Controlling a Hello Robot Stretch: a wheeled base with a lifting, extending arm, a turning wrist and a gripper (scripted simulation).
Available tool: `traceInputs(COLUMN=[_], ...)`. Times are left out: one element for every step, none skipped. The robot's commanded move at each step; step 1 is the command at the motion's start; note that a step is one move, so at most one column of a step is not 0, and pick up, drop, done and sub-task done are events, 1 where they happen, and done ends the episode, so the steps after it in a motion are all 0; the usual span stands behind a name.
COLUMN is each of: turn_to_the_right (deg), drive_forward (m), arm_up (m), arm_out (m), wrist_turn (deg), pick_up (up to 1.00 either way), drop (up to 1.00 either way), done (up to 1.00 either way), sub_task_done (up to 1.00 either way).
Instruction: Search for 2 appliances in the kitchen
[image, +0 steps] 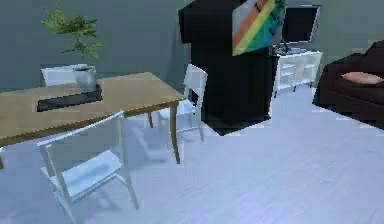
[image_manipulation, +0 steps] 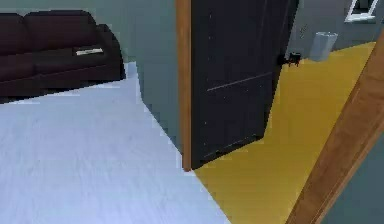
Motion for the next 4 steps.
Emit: traceInputs(turn_to_the_right=[45.0,18.0,0.0,3.0], drive_forward=[0.0,0.0,1.0,0.0], arm_up=[0.0,0.0,0.0,0.0], arm_out=[0.0,0.0,0.0,0.0], wrist_turn=[0.0,0.0,0.0,0.0], pick_up=[0.0,0.0,0.0,0.0], drop=[0.0,0.0,0.0,0.0], done=[0.0,0.0,0.0,0.0], sub_task_done=[0.0,0.0,0.0,0.0])
